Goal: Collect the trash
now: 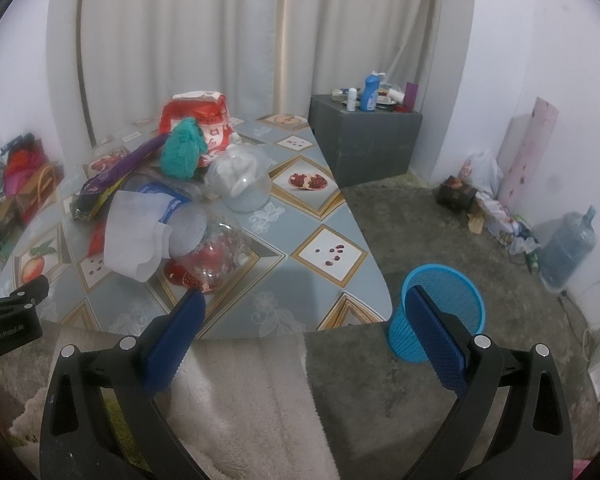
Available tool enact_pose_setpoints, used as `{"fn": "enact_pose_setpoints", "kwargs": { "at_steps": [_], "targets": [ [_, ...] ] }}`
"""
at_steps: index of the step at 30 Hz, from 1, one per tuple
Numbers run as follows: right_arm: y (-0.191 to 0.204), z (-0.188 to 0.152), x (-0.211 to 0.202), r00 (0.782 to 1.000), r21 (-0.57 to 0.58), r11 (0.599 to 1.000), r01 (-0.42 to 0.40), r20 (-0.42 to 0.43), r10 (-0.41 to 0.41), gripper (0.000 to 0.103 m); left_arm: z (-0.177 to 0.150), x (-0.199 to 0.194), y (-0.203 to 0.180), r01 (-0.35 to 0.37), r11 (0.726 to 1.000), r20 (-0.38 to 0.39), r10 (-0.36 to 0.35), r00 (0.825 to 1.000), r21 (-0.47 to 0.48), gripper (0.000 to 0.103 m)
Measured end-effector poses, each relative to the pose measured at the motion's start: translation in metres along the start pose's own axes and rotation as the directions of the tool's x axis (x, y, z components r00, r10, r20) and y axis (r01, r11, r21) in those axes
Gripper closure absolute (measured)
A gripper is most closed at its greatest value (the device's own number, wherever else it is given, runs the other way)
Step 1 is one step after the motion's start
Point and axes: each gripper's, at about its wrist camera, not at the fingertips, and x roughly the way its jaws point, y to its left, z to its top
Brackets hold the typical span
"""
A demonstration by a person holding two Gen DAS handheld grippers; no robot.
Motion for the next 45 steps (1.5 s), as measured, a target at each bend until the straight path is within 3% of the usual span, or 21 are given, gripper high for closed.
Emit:
{"fn": "enact_pose_setpoints", "kwargs": {
  "at_steps": [10,17,29,32,34,38,45],
  "targets": [
    [0.001,0.000,0.000,1.000,-0.001,1.000,-0.001,-0.001,0.001,0.008,-0.002,0.001,0.000,0.004,1.000,-0.002,-0.004,1.000,0.010,0.006],
    [0.006,-0.001,0.003,1.000,-0.013,1.000,-0.003,0.010,0.003,0.008,-0.004,-0.007,-0.004,0.061,0.998,-0.011,-0.060,0.998,0.028,0.006],
    [-0.003,0.009,0.007,0.993,0.002,0.994,-0.110,0.053,0.110,0.008,-0.006,-0.008,-0.016,0.157,0.985,-0.015,-0.157,0.988,0.064,0.006],
    [-0.009,0.008,0.010,0.988,0.023,0.990,-0.137,0.071,0.135,0.008,-0.004,-0.008,-0.017,0.203,0.977,-0.010,-0.203,0.979,0.059,0.006],
    [-0.011,0.009,0.012,0.988,0.030,0.990,-0.141,0.072,0.138,0.008,-0.003,-0.007,-0.015,0.268,0.962,-0.010,-0.268,0.963,0.045,0.006],
    [-0.012,0.013,0.013,0.987,0.028,0.989,-0.145,0.081,0.142,0.008,0.003,-0.006,-0.010,0.406,0.914,0.021,-0.406,0.913,0.007,0.006],
    [-0.011,0.036,0.017,0.984,0.012,0.990,-0.141,0.111,0.139,0.008,0.036,-0.008,-0.018,0.403,0.911,0.104,-0.411,0.906,0.083,0.006]
  ]
}}
